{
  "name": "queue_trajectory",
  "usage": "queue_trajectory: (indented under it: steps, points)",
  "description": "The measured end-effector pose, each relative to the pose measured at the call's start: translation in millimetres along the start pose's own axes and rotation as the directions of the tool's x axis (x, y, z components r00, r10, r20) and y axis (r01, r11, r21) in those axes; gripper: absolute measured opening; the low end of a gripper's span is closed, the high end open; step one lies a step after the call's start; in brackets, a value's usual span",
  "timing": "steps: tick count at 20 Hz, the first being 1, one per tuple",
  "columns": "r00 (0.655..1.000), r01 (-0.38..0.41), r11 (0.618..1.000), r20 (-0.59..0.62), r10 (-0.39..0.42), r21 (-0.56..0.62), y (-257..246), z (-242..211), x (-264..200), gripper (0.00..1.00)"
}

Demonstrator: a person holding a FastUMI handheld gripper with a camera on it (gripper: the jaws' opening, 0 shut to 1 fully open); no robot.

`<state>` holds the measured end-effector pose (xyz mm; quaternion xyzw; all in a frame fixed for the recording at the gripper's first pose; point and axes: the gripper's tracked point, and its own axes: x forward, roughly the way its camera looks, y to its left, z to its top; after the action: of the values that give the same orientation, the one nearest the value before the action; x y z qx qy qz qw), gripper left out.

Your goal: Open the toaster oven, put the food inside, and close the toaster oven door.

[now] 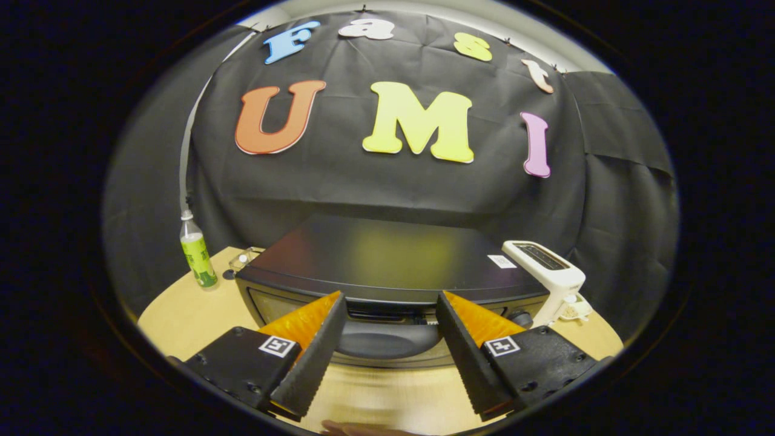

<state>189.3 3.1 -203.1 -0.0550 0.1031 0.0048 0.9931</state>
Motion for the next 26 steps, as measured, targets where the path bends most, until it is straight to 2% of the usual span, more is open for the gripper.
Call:
queue_trajectory:
  steps: [4, 16, 20, 24, 26]
  points:
    - [0.994, -0.020, 0.998, -0.108, 0.026, 0.058, 0.3, -18.6, -23.1, 0.98]
    - [0.973, -0.037, 0.999, -0.231, 0.028, -0.037, 4.2, -92.3, -79.0, 0.98]
    - [0.949, -0.039, 0.999, -0.313, 0.029, -0.025, 7.7, -124.0, -88.3, 0.97]
    - [0.913, -0.006, 0.999, -0.408, -0.011, -0.042, 9.4, -163.2, -84.5, 0.97]
    - [0.917, -0.030, 0.999, -0.399, 0.021, -0.015, 17.2, -165.6, -82.2, 0.97]
